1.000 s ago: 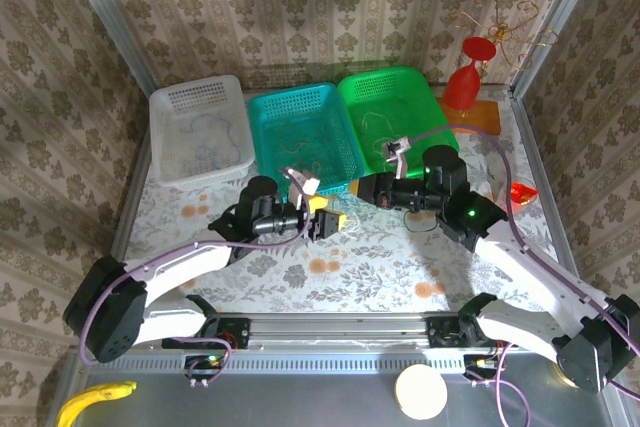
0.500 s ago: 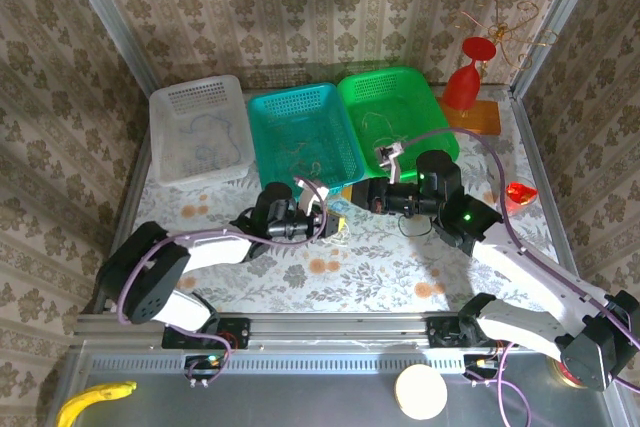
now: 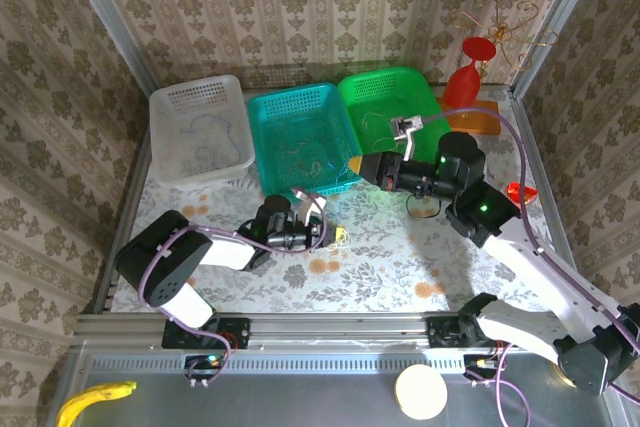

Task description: Untangle the cables

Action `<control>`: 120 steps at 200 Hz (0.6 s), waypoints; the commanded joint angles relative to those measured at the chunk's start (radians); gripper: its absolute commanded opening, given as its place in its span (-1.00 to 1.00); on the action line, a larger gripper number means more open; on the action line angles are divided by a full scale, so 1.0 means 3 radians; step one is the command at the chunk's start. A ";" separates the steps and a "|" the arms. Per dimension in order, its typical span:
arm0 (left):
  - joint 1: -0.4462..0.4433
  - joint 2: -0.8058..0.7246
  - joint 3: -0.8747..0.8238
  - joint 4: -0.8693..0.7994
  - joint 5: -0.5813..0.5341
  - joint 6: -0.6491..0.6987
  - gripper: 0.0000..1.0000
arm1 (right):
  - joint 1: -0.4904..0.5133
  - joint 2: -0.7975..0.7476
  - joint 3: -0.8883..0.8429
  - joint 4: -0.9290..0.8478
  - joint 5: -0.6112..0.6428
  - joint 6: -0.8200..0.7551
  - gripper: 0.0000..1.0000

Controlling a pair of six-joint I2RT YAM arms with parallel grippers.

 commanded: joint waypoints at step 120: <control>-0.0008 0.0386 -0.0200 0.0584 0.0082 -0.0224 -0.76 | -0.0300 -0.0032 0.0635 -0.0134 -0.0023 -0.0180 -1.00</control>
